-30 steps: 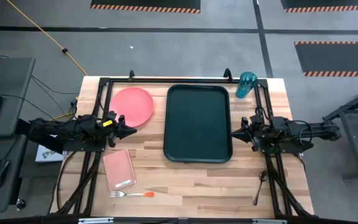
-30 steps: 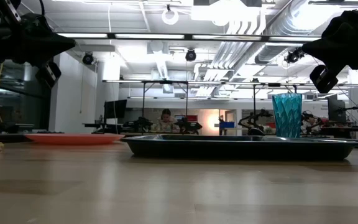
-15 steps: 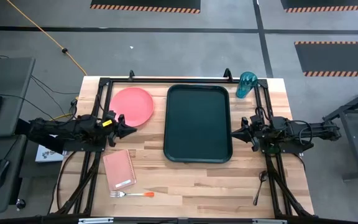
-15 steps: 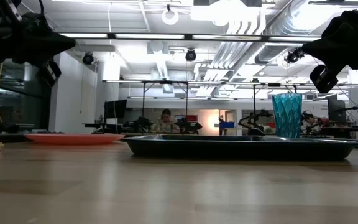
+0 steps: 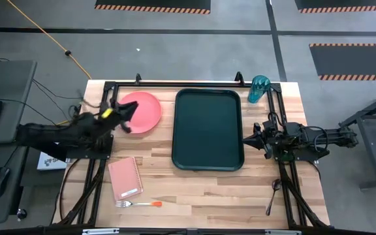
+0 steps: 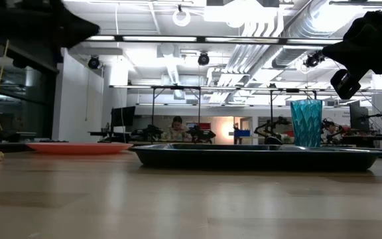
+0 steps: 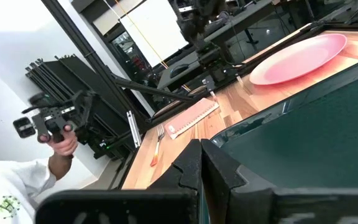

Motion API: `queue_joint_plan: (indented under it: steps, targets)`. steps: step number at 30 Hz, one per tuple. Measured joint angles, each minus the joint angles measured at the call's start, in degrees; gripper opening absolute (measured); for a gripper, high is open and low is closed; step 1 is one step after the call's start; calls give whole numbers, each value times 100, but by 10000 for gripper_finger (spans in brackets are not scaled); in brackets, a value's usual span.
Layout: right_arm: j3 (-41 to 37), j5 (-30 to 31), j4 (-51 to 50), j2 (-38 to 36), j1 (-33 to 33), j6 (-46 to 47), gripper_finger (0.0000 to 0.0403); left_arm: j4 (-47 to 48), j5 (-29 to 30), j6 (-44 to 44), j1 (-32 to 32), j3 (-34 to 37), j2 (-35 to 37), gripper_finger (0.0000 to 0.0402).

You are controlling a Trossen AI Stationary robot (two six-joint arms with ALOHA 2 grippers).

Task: Pick and place plate/cup/fork/spoon on tray
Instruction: Put the pink plate on the black table tray

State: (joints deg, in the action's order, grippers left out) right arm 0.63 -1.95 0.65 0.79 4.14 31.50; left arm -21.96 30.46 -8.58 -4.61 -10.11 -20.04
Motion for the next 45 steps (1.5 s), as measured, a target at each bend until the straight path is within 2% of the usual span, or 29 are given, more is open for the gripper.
queue_joint_plan:
  steps: [6, 8, 11, 16, 22, 27, 37, 45]
  targets:
    - [0, 0, 0, -1, -1, -1, 0, 2900, -164, 170, -816, -1786, -2161, 141]
    - [-1, 2, 1, -1, -2, 1, 0, 3656, -159, -121, -981, -2150, -2775, 162]
    - [0, 2, 0, -1, 0, 1, 0, 4123, -309, -701, -1093, -2295, -3534, 187]
    - [-1, 2, 2, 1, -2, 1, 0, 3974, -837, -1435, -925, -2295, -4427, 205]
    - [-1, 2, 2, 1, 0, -1, 0, 3955, -335, -2093, -503, -2297, -5231, 205]
    - [1, 1, 1, 1, 0, -1, 0, 3654, -290, -2276, -237, -2297, -5781, 206]
    - [-1, 2, 0, 1, 0, -1, 0, 3709, 332, -2516, -170, -2297, -6341, 206]
    - [0, 2, 2, 0, 0, -1, 0, 3855, 189, -2685, -170, -2297, -6742, 203]
